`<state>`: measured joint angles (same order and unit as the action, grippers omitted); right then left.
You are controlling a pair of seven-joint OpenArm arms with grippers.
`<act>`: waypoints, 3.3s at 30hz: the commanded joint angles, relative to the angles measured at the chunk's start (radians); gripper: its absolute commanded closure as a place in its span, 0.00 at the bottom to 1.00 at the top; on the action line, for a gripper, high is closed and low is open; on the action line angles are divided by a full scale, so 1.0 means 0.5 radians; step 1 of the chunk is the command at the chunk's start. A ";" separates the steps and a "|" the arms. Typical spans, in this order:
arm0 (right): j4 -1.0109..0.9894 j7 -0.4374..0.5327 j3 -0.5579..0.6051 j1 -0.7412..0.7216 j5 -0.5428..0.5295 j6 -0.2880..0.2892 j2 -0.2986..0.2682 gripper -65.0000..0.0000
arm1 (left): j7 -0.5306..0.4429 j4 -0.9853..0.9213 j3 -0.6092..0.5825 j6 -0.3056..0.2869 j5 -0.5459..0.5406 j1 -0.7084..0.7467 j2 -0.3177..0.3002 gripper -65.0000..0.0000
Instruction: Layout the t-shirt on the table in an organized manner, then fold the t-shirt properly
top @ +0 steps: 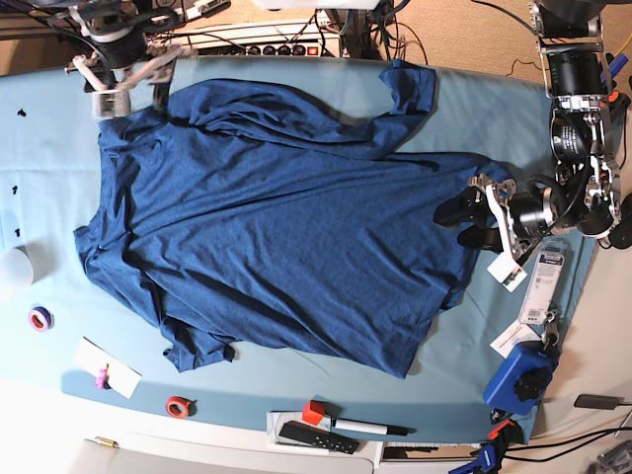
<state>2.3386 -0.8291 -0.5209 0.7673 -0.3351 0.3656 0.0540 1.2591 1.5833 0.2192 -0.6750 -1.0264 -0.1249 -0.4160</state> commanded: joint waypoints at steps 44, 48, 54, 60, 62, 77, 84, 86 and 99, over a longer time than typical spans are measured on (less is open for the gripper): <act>-0.973 -0.444 -0.711 -0.598 -0.990 0.496 0.159 1.00 | 0.274 0.022 0.014 0.057 -0.626 0.175 -0.212 0.44; -0.973 -0.449 -0.711 -0.599 -0.998 0.497 0.130 1.00 | 0.274 0.022 0.013 0.042 -0.632 0.364 -0.227 0.44; -0.973 -0.453 -0.711 -0.599 -1.006 0.497 0.124 1.00 | 0.274 0.022 0.013 0.008 -0.777 0.610 -0.227 0.44; -0.973 -0.470 -0.711 -0.599 -1.019 0.496 0.124 1.00 | 0.274 0.022 0.013 0.008 -0.745 0.717 -0.227 0.44; -0.973 -0.488 -0.711 -0.599 -1.060 0.497 0.124 1.00 | 0.274 0.022 0.013 0.008 -0.746 0.761 -0.226 0.44; -0.973 -0.547 -0.711 -0.599 -1.115 0.496 0.124 1.00 | 0.274 0.022 0.009 -0.006 -0.720 0.893 -0.014 0.44; -0.973 -0.604 -0.711 -0.599 -1.184 0.497 0.124 1.00 | 0.274 0.022 0.009 0.048 -0.511 0.893 0.101 0.61; -0.973 -0.629 -0.711 -0.599 -1.185 0.497 0.124 1.00 | 0.274 0.022 0.009 0.055 -0.510 0.893 0.105 0.83; -0.963 -0.981 -0.989 -0.593 -1.498 0.594 -0.104 1.00 | 0.274 0.023 0.014 -0.038 -0.914 0.892 -0.045 1.00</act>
<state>1.8389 -1.3354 -1.0100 0.4660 -1.0561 0.6556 0.0166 1.4025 1.5829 0.2230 -0.6895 -1.4494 0.3237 -0.4316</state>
